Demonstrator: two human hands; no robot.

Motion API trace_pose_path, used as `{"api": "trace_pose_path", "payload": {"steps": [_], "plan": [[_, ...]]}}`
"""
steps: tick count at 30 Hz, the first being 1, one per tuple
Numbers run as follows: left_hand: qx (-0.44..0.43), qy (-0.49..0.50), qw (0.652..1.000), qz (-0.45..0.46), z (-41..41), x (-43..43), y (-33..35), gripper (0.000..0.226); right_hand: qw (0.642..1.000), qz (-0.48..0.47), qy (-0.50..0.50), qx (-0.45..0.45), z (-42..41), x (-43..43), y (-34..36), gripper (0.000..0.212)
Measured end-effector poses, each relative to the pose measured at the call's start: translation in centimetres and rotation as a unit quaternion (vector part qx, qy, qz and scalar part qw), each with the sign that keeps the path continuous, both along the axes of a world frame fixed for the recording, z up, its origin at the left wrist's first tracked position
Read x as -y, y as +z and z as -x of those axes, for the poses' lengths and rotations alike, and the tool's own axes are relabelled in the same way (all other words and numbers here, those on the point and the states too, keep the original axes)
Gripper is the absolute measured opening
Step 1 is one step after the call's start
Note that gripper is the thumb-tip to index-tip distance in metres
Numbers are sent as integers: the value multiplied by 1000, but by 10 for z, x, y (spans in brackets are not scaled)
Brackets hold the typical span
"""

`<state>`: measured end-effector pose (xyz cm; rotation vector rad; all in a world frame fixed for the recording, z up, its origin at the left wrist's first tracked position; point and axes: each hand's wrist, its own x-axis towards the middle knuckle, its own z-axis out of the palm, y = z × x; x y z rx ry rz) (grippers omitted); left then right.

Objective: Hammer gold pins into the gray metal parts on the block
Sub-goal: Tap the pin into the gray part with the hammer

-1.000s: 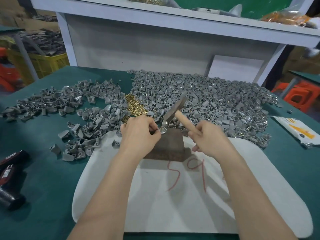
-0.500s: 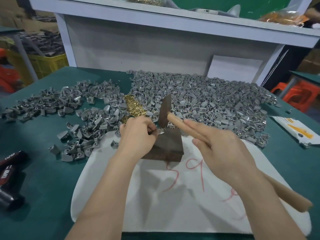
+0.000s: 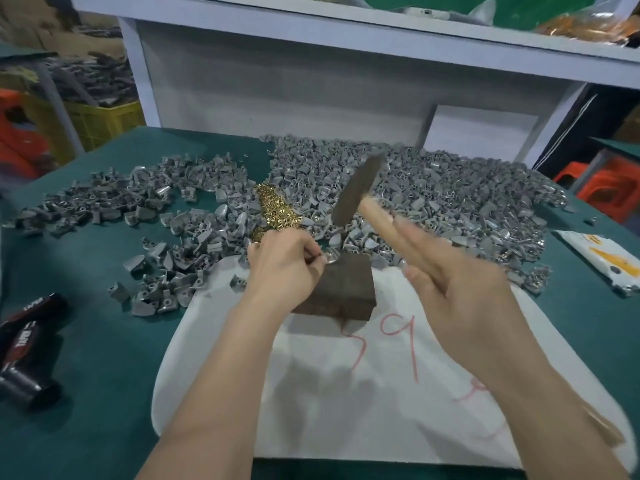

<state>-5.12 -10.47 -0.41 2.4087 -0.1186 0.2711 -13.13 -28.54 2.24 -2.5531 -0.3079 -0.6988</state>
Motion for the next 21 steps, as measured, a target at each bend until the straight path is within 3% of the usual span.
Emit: {"api": "trace_pose_path", "payload": {"steps": [2,3,5,8,10,13,18,21], "plan": [[-4,6,1000,-4,1,0,0,12,991,64,-26,-119,-2,7,-5,55],[-4,7,1000,-4,1,-1,0,11,987,83,-42,-130,-4,9,-5,53],[-4,1,1000,2,1,-1,-2,8,996,51,-57,-55,-5,7,-1,54],[18,-7,1000,-4,-1,-1,-4,10,997,-40,15,59,-1,-1,-1,61],[17,-1,1000,9,0,-1,-3,10,999,6,39,-20,-2,-3,-5,69],[4,3,1000,19,1,-2,-1,18,988,73,0,-133,-10,4,-5,59],[-10,2,1000,3,0,-2,-1,13,988,-58,-60,-133,-41,14,-14,47],[-15,3,1000,4,0,-1,0,17,950,-224,-48,-214,-61,16,-27,40]]}}
